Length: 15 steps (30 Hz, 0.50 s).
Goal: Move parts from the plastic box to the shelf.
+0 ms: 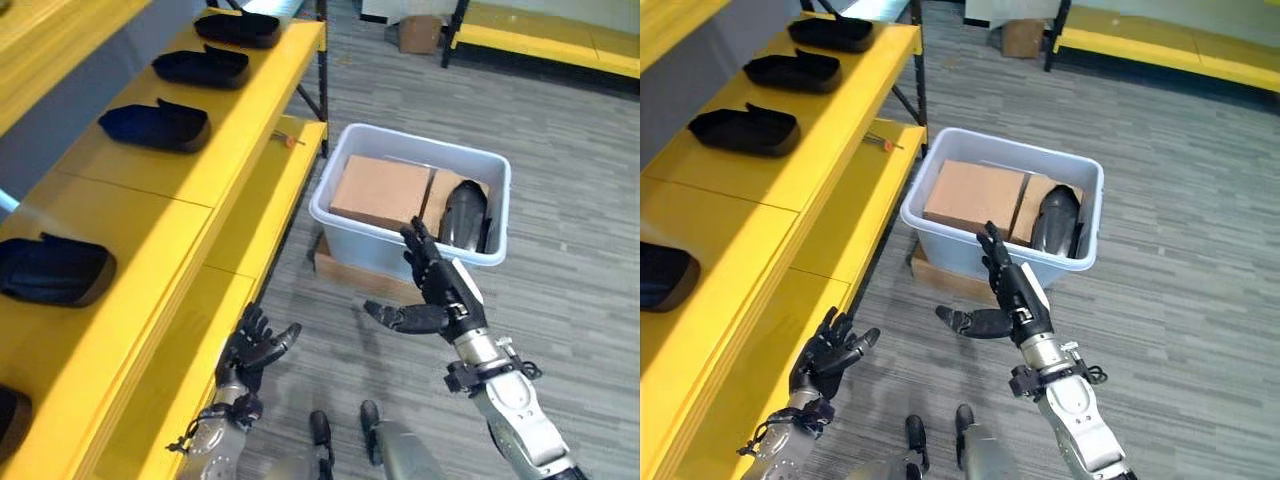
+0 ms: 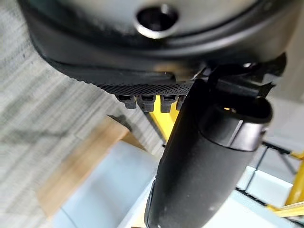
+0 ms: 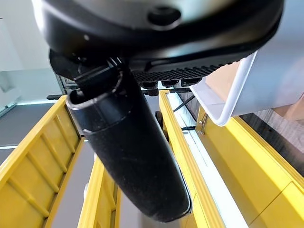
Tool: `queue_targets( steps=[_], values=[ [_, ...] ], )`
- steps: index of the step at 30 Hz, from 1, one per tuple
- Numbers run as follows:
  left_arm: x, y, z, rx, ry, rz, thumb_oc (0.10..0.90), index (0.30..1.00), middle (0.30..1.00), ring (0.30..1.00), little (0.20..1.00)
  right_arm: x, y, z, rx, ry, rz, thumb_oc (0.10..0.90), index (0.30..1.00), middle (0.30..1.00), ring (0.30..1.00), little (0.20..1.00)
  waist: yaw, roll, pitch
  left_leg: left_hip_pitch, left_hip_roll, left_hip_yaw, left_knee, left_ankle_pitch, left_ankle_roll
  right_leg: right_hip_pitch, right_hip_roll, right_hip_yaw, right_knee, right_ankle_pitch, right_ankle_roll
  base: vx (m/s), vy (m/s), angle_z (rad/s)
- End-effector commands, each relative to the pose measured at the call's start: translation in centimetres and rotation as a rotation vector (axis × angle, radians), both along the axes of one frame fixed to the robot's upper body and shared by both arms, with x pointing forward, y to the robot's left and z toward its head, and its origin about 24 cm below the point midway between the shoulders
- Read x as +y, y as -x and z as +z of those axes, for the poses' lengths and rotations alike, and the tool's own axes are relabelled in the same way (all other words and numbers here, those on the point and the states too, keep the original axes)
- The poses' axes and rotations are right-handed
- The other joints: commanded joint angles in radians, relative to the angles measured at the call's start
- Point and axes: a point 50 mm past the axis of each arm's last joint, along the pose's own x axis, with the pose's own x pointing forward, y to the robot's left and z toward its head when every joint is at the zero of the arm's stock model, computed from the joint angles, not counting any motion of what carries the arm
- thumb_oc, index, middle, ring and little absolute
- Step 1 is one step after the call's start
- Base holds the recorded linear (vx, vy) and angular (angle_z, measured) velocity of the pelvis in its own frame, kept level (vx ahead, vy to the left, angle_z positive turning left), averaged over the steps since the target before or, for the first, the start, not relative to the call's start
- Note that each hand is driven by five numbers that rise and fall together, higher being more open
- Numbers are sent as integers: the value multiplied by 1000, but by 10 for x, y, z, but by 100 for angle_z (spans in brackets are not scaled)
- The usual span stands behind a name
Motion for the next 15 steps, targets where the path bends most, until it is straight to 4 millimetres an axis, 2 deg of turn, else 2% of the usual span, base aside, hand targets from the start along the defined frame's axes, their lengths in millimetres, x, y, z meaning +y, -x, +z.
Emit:
queue_targets(
  steps=[1,3,4,5,6,8,9,10,11,13,15],
  values=[
    [11,-18,43,-233,-56,-5,900,1000,1000,1000,1000,9,-9,57,-300,-44,10,900,1000,1000,1000,1000,3,-15,-3,110,68,-63,26,-98,-89,57,-83,-23,-249,299,58,206,-161,-84],
    [12,-19,43,-233,-59,5,900,1000,1000,1000,1000,8,-8,57,-302,-37,-4,900,1000,1000,1000,1000,-12,-20,3,142,77,-67,21,-116,-106,40,-129,-21,-289,354,85,280,-212,-31],
    [11,-21,42,-229,-60,8,900,1000,1000,1000,1000,5,-6,57,-308,-25,-16,900,1000,1000,1000,1000,-15,-36,-7,171,81,-73,17,-133,-122,57,-143,-44,-292,359,94,329,-261,45],
    [9,-22,42,-232,-55,2,900,1000,1000,1000,1000,5,-6,57,-308,-27,-16,900,1000,1000,1000,1000,-17,-46,-12,189,84,-75,9,-139,-129,71,-136,-62,-293,367,94,396,-358,68],
    [5,-25,42,-235,-45,1,900,1000,1000,1000,1000,3,-6,56,-301,-32,-26,900,1000,1000,1000,1000,-24,-50,-23,200,108,-94,4,-132,-149,75,-125,-69,-273,367,89,381,-408,54],
    [1,-27,44,-243,-37,-9,900,1000,1000,1000,1000,-2,-4,54,-289,-33,-35,900,1000,1000,1000,1000,-45,-28,-38,219,184,-124,2,-93,-183,69,-86,-97,-201,290,60,351,-440,41],
    [-1,-28,46,-253,-26,-13,900,1000,1000,1000,1000,-6,-3,53,-285,-26,-47,900,1000,1000,1000,1000,-53,-19,-39,201,229,-127,32,-41,-205,69,-68,-114,-176,255,40,296,-474,58],
    [-3,-30,45,-250,-14,-21,900,1000,1000,1000,1000,-11,-2,49,-270,-19,-70,900,1000,1000,1000,1000,-59,-15,-39,160,270,-142,121,39,-216,87,-29,-127,-181,219,5,304,-497,59],
    [-4,-29,44,-246,-5,-18,900,1000,1000,1000,1000,-13,-1,48,-264,-16,-78,900,1000,1000,1000,1000,-56,-14,-34,135,286,-152,195,71,-216,106,-5,-133,-185,202,-13,247,-417,33],
    [-4,-28,43,-242,-3,-17,900,1000,1000,1000,1000,-16,0,46,-258,-16,-86,900,1000,1000,1000,1000,-41,-35,-23,67,273,-194,336,119,-193,141,29,-127,-201,179,-50,191,-311,15],
    [-4,-25,39,-223,-4,-20,900,1000,1000,1000,1000,-19,1,45,-252,-4,-88,900,1000,1000,1000,1000,-18,-59,-3,1,214,-227,496,103,-177,179,48,-109,-207,157,-72,233,-253,-50]
  ],
)
